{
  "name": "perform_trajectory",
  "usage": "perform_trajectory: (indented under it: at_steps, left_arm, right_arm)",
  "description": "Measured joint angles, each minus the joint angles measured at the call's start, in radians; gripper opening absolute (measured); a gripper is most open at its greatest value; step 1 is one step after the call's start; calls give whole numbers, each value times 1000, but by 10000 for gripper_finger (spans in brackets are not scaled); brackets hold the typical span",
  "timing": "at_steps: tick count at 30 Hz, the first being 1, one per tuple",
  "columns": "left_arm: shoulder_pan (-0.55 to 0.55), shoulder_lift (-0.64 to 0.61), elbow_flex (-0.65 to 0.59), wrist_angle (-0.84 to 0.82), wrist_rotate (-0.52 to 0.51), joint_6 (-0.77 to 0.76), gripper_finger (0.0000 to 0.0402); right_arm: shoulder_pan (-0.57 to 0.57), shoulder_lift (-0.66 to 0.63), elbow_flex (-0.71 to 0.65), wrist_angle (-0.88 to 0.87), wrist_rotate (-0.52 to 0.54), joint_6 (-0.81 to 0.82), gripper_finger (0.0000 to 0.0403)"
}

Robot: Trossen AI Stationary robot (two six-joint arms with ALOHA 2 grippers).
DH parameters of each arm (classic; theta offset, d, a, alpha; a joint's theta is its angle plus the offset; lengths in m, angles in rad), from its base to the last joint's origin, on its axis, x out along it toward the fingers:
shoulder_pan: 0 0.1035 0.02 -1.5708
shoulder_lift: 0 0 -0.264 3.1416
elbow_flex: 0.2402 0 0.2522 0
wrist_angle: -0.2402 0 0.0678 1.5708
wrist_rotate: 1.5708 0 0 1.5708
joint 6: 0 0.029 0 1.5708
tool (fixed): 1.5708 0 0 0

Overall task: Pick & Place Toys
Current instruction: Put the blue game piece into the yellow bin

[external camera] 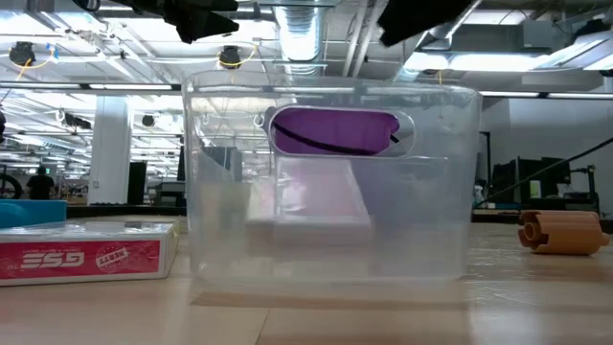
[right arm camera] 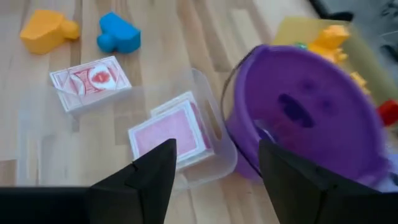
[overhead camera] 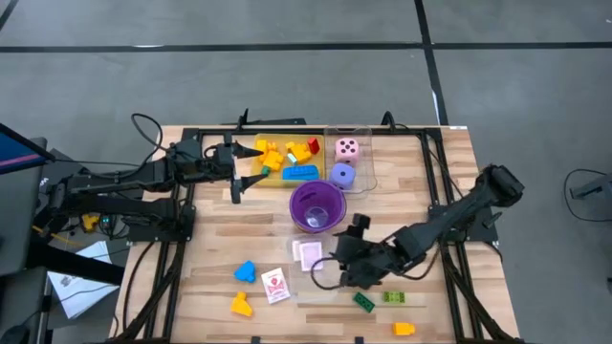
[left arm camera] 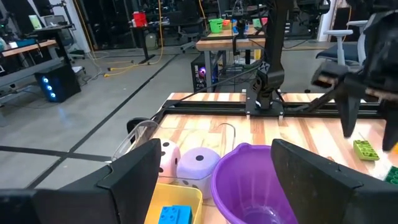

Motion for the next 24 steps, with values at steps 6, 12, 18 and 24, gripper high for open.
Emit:
perform_trajectory:
  at_steps: [6,12,18,24]
  left_arm:
    - [0,0,0,0,0,0,298]
    - [-8,0,0,-13,0,0,298]
    - [-45,0,0,-41,0,0,298]
    - [-116,0,0,-42,0,0,298]
  right_arm:
    - [86,-60,0,-98,112,81,218]
    - [187,-107,0,-217,232,204,218]
    - [318,-155,0,-409,434,387,218]
    - [433,-205,0,-686,611,631,218]
